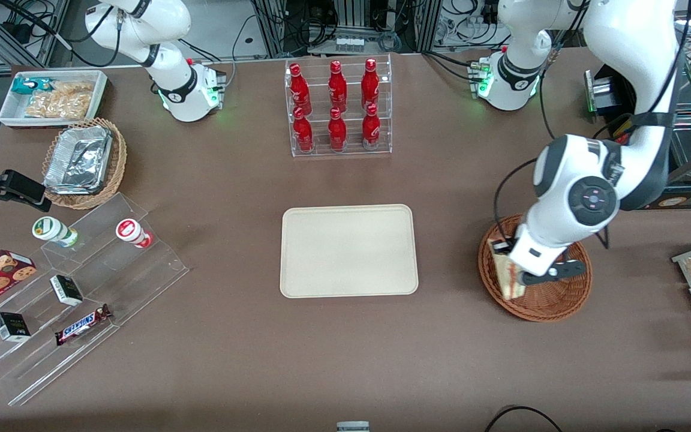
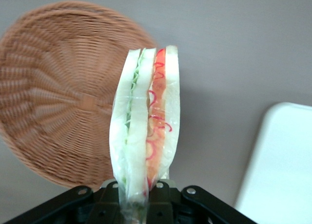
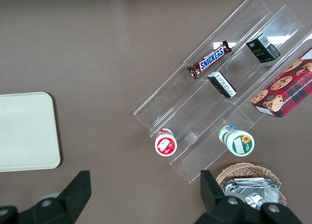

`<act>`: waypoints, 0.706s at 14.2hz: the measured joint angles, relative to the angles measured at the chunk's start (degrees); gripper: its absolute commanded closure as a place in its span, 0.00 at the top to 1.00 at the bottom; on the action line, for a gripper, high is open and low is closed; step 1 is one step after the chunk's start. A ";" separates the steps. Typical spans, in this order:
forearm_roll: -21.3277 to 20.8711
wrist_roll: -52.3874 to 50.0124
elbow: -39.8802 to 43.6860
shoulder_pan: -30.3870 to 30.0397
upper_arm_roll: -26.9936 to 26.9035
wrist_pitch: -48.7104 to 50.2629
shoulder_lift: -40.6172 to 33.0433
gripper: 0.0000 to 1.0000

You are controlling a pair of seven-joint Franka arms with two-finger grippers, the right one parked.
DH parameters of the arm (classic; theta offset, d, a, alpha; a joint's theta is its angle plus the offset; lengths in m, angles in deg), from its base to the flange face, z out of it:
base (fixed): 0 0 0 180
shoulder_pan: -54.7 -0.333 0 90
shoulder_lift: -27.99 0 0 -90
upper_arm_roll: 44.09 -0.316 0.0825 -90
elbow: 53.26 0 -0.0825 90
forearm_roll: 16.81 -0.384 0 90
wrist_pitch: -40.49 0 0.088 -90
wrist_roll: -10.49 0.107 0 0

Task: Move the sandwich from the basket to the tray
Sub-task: 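Carry the sandwich with the left gripper over the cream tray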

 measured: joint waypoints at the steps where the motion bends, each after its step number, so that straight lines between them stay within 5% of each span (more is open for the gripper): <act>1: -0.25 -1.91 2.27 0.14 2.58 1.10 1.44 0.07; 5: -7.11 -11.17 10.35 5.12 9.01 1.59 9.60 0.05; 10: -7.94 -19.01 18.57 14.49 9.20 1.90 18.68 0.05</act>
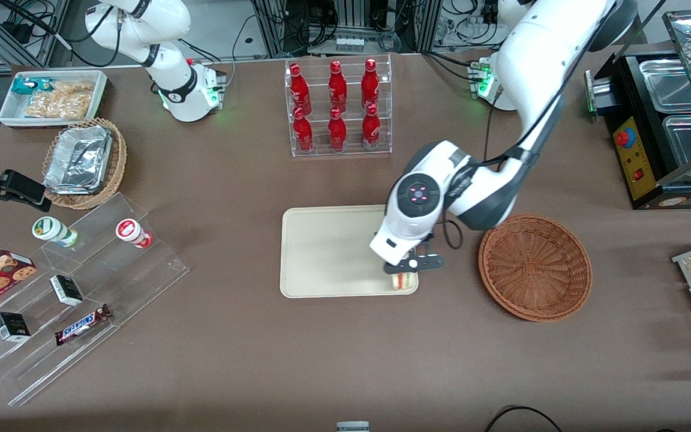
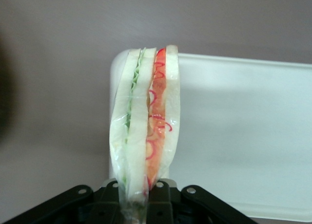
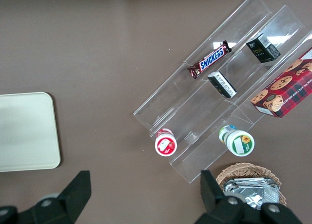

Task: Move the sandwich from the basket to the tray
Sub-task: 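Carry the sandwich with the left gripper over the cream tray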

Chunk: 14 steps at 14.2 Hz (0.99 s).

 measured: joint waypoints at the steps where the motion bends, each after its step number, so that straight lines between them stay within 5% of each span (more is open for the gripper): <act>1: 0.00 -1.14 1.32 1.57 0.02 -0.91 1.50 0.05; 9: -0.77 -3.76 3.75 7.59 0.00 -6.47 7.24 0.15; 11: -0.87 -4.43 3.76 7.69 -0.03 -7.12 8.17 0.27; 12: -0.89 -4.52 3.76 7.69 -0.08 -7.19 8.54 0.39; 14: -0.91 -4.64 3.77 7.69 -0.12 -7.31 9.06 1.00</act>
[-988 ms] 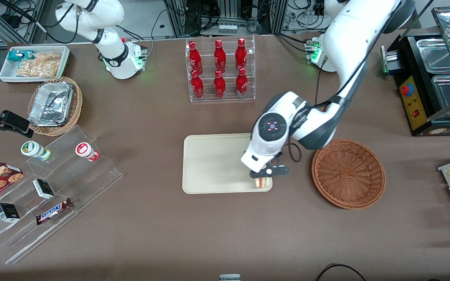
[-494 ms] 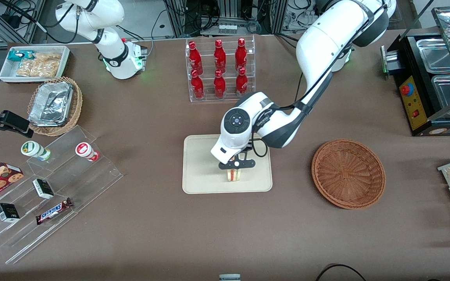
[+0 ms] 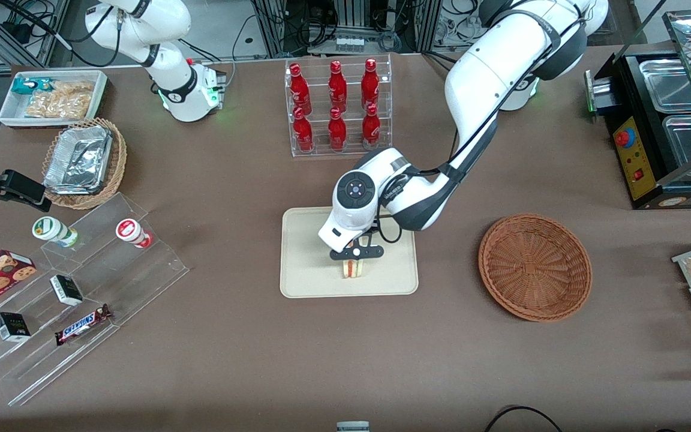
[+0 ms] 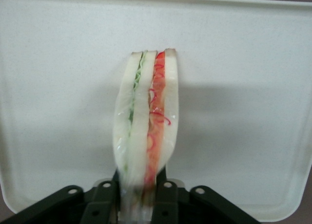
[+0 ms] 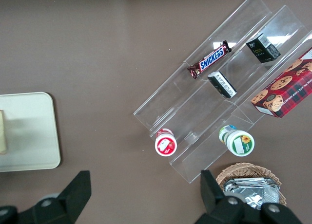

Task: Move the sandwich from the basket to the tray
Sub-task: 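Carry the sandwich with the left gripper over the cream tray, then lower the sandwich onto the tray and open the left gripper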

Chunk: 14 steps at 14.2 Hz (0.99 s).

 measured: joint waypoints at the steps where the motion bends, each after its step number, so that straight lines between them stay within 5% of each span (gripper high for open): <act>1: 0.00 -0.06 0.00 0.00 0.00 -0.07 0.14 1.00; 7: -0.16 -0.15 2.16 -0.08 0.00 1.36 -1.21 1.00; 14: -2.00 -0.48 3.32 -2.06 -3.79 24.85 -15.46 1.00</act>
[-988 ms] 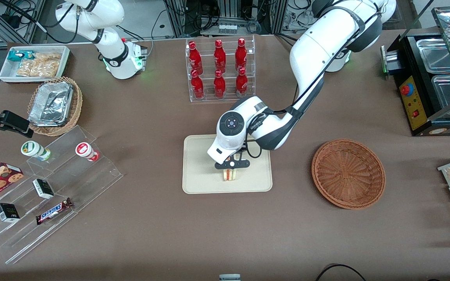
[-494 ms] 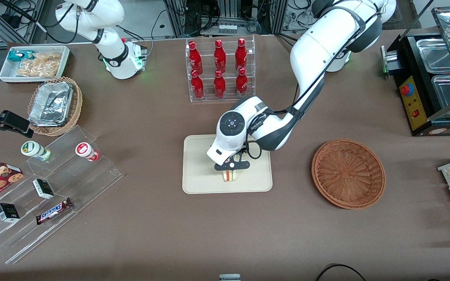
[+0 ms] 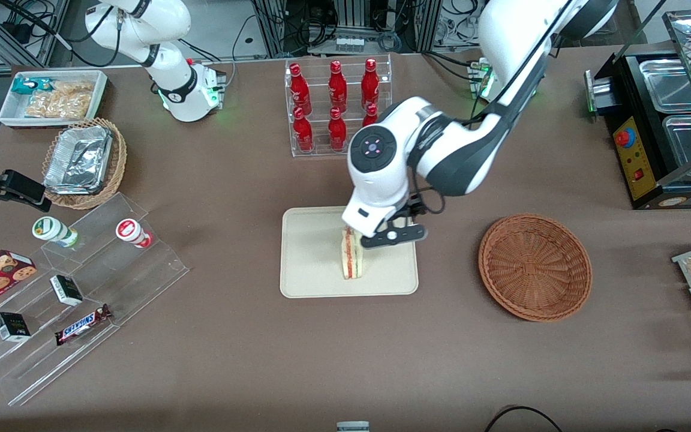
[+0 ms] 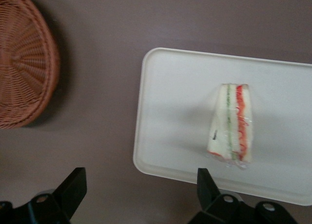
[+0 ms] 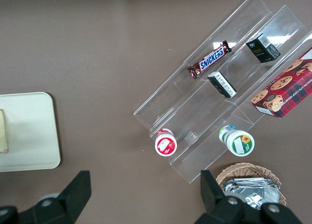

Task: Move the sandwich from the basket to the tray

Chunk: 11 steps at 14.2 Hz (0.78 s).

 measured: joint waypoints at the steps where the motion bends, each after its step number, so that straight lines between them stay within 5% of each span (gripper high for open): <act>1: 0.05 0.01 -0.49 -1.56 -0.14 2.19 -1.06 1.00; 5: 0.11 2.96 -4.36 -7.96 -0.31 3.42 -2.39 1.00; 11: 3.99 21.25 -9.32 -18.23 -0.52 6.42 -10.08 1.00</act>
